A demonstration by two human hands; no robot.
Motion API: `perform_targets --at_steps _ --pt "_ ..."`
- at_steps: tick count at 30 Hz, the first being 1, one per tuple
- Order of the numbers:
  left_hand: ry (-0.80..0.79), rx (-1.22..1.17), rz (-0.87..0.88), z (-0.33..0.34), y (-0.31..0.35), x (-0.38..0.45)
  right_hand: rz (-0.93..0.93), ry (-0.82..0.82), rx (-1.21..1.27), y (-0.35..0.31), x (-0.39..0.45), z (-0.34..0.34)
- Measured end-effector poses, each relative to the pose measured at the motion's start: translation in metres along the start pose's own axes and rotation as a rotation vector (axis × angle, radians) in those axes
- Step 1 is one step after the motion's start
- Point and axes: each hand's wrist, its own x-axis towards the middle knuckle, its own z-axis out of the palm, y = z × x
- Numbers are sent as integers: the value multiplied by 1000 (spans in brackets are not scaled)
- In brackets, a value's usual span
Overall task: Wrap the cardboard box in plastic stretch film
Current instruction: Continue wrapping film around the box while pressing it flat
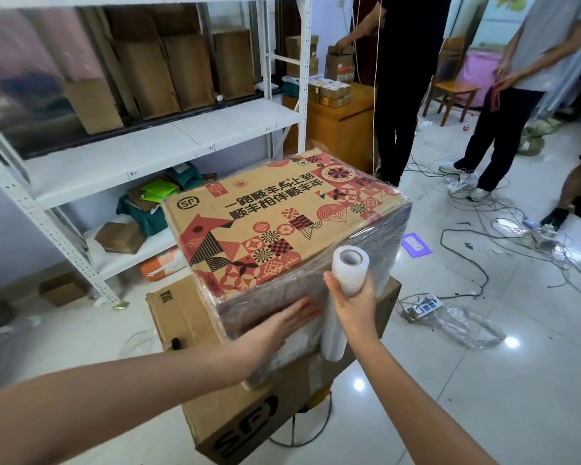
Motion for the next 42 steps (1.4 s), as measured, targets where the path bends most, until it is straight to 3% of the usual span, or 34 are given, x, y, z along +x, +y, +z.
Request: perform_targets --at_steps 4,11,18,26,30,32,35,37,42 --pt "-48 -144 -32 6 1 -7 26 -50 8 -3 3 -2" --pt "46 -309 -355 22 -12 -26 38 -143 -27 1 -2 -14" --pt "198 -454 -507 16 -16 -30 103 -398 -199 8 2 -37" --pt "158 -521 -462 19 -13 -35 57 -401 -248 4 4 -60" --pt "227 -525 -515 21 -7 -34 97 -410 -183 7 6 -64" --pt "351 -628 -659 16 -8 -31 108 -443 -154 7 6 -67" --pt "546 -842 -1033 -3 -19 -21 86 -458 -140 7 9 -68" --pt "510 -960 -1247 -13 -28 -12 90 -452 -121 8 11 -68" --pt "541 -973 -1404 -14 -27 -5 165 -561 -131 11 18 -69"
